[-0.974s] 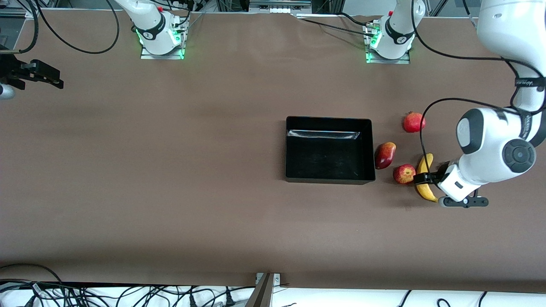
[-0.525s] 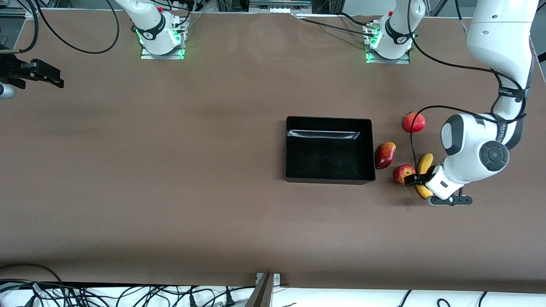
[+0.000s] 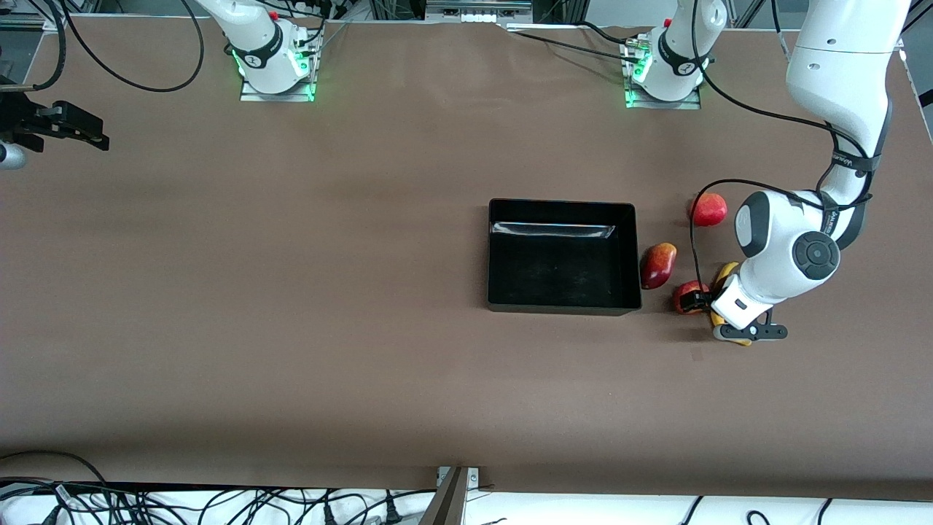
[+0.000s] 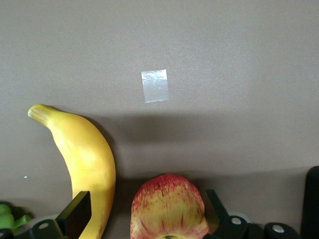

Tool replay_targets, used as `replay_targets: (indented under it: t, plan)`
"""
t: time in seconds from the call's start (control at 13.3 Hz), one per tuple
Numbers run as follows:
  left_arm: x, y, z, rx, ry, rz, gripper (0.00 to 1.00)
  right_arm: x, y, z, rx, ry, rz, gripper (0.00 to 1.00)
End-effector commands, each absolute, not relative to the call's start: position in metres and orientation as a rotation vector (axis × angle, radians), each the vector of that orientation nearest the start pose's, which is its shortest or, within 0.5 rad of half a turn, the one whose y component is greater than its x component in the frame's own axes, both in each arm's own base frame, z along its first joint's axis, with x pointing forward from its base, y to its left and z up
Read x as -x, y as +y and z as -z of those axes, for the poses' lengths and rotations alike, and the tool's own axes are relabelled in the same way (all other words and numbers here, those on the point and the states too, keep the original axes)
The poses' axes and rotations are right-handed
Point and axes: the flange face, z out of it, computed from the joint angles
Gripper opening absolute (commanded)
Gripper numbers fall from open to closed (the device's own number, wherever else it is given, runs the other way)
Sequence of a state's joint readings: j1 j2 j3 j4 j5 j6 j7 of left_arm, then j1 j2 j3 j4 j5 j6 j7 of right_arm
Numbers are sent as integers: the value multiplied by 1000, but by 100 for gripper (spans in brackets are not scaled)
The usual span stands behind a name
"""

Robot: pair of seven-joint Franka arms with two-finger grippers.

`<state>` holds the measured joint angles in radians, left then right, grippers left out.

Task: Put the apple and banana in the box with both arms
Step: 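Close the left gripper on the apple and lift it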

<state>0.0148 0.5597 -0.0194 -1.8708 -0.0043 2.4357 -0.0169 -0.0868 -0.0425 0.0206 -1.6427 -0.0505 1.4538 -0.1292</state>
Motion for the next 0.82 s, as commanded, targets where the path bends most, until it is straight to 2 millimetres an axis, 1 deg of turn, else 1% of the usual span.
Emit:
replay_targets:
  t: [0.0,0.22,0.3,0.45,0.75]
  plan:
    - [-635,-11,-218,3144,-28,27,100,-526,-41,-611,3176,-79,-249,100]
    - [-632,-21,-213,3147,-66,17,100,-526,-41,-611,3176,-79,-249,100]
    - [-628,-21,-209,3148,-71,36,100,-526,-41,-611,3176,-79,-249,100]
    - [-616,-21,-194,3149,-75,55,100,-526,-41,-611,3176,-79,-249,100]
    - [-613,-20,-187,3150,-79,50,100,-526,-41,-611,3176,-79,-249,100]
